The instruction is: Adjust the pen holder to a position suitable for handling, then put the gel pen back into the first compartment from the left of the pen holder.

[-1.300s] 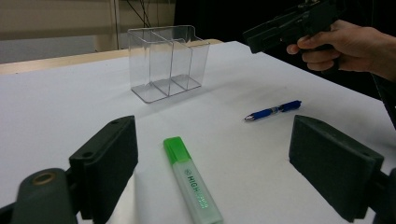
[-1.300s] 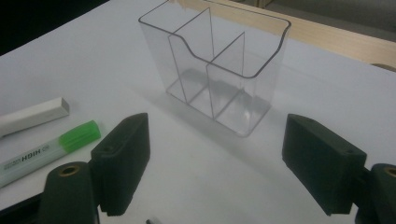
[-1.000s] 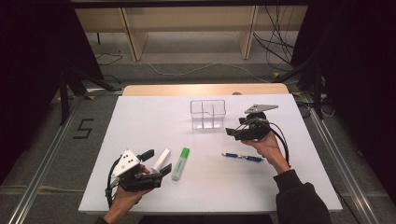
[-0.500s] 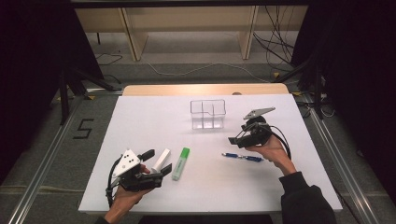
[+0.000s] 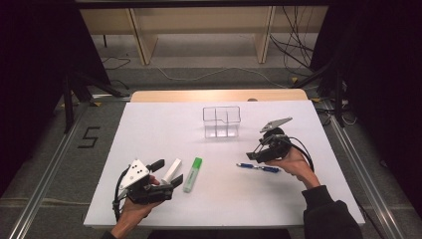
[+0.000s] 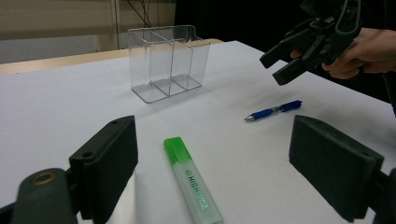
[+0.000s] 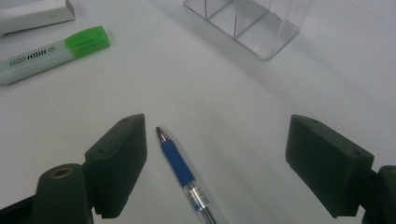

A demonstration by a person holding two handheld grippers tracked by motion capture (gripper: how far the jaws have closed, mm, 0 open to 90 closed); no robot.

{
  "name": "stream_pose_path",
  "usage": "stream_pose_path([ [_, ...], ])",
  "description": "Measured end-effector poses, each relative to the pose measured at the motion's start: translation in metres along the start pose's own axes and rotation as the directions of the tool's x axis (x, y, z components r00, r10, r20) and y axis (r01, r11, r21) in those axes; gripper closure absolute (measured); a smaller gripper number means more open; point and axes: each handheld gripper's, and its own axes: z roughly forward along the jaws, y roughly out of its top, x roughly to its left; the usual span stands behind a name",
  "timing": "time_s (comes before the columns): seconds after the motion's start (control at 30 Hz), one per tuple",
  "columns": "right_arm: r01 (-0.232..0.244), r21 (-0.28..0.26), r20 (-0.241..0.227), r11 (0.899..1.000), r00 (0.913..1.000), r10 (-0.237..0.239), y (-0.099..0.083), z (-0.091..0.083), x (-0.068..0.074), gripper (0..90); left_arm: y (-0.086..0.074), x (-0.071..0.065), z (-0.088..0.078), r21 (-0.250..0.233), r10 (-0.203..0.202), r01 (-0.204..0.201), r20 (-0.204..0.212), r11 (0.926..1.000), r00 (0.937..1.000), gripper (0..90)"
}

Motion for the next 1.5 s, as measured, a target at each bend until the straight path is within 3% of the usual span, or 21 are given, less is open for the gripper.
stream_pose_path([
  [0.53, 0.033, 0.086, -0.011, 0.996, 0.9994, -0.032, -0.007, 0.001, 0.009, 17.1, 0.0, 0.0, -0.001, 0.001, 0.004, -0.004, -0.002, 1.0, 1.0, 14.9],
  [0.77, 0.061, 0.141, -0.011, 0.988, 0.9982, -0.06, -0.011, 0.003, 0.01, 19.9, 0.0, 0.0, -0.001, 0.001, 0.005, -0.005, -0.003, 1.0, 1.0, 14.9],
  [1.03, 0.089, 0.209, -0.012, 0.974, 0.996, -0.088, -0.013, 0.009, 0.013, 27.4, 0.0, -0.001, -0.001, 0.004, 0.018, -0.018, -0.001, 0.9998, 0.9998, 14.9],
  [1.23, 0.088, 0.233, -0.013, 0.968, 0.9961, -0.087, -0.014, 0.009, 0.012, 38.4, 0.0, -0.002, -0.001, 0.006, 0.019, -0.019, 0.002, 0.9998, 0.9998, 14.9],
  [1.5, 0.103, 0.29, -0.005, 0.951, 0.9944, -0.106, -0.018, 0.016, 0.01, 50.4, -0.001, -0.003, -0.001, 0.009, 0.024, -0.024, 0.004, 0.9997, 0.9997, 14.9],
])
